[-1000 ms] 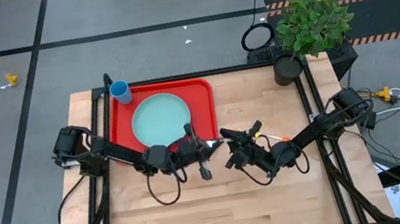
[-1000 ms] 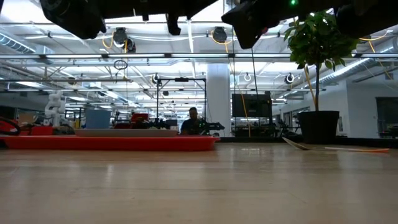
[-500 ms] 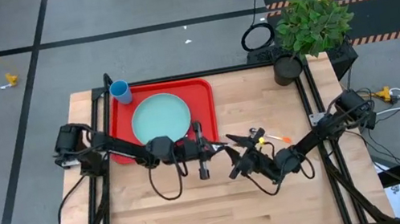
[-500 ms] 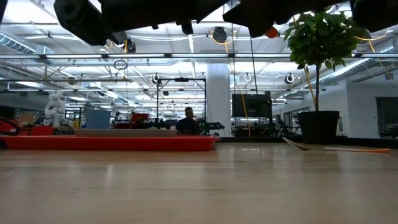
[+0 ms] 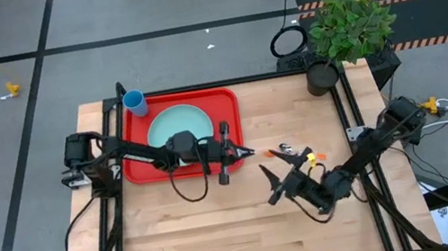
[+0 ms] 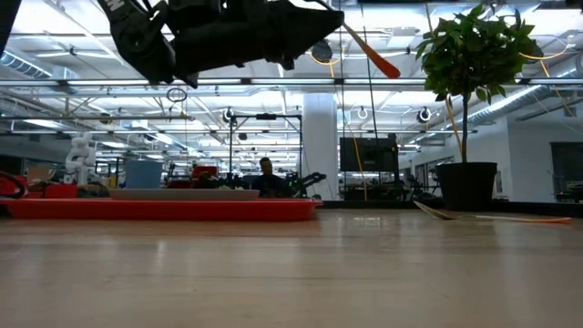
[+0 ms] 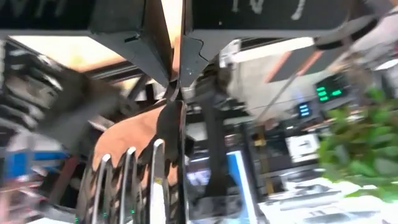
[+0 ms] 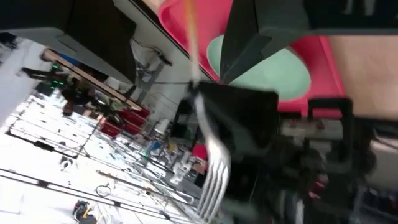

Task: Pick and place plate/cup/fork/spoon on tray
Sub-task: Put the orange fork on the red serving tray to the right of the blue plate

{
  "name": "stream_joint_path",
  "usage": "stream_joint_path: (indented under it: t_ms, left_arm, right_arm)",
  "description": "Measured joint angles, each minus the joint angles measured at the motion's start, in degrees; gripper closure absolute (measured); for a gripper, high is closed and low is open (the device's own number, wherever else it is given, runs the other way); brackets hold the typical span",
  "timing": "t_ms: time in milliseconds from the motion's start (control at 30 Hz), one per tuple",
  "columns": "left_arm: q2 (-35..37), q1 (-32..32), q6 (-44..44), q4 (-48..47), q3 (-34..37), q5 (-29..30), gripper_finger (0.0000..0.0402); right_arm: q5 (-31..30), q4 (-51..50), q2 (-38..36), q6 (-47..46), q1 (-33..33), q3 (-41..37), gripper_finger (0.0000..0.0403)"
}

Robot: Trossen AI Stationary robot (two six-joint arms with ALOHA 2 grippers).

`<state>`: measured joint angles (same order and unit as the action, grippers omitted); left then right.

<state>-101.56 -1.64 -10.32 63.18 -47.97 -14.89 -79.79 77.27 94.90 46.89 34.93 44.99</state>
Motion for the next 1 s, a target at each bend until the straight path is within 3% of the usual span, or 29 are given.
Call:
stream_joint_path:
  t_ms: [200, 300, 433, 533, 667, 867, 1000]
  left_arm:
    - [0.00, -1.37, 0.36, -0.01, 0.00, -7.90, 0.0394]
    - [0.00, -1.53, 0.27, 0.36, 0.00, -8.02, 0.0385]
    - [0.00, -1.67, 0.27, 0.81, 0.00, -8.04, 0.0381]
    - [0.00, -1.69, 0.10, 0.70, 0.00, -9.62, 0.0391]
    - [0.00, -1.72, 0.08, -0.77, 0.00, -12.97, 0.0397]
    - [0.00, -1.61, 0.08, -1.35, 0.02, -16.89, 0.0392]
    - [0.00, -1.61, 0.02, -2.48, 0.02, -16.68, 0.0397]
  right_arm:
    - [1.20, -2.22, -7.33, -2.53, 1.98, -0.13, 0.0175]
    - [7.09, -8.92, -9.30, -13.43, 1.44, -1.81, 0.0175]
    - [19.39, -20.02, -9.43, -31.44, -1.98, -3.47, 0.0175]
    - [22.99, -26.49, -9.47, -39.89, -3.88, -3.48, 0.0178]
    - [24.44, -31.07, -9.73, -44.55, -4.23, -3.48, 0.0182]
    - [39.30, -40.74, -13.53, -55.93, -6.95, -3.43, 0.0183]
    - [43.06, -45.33, -15.10, -58.22, -9.06, -3.43, 0.0183]
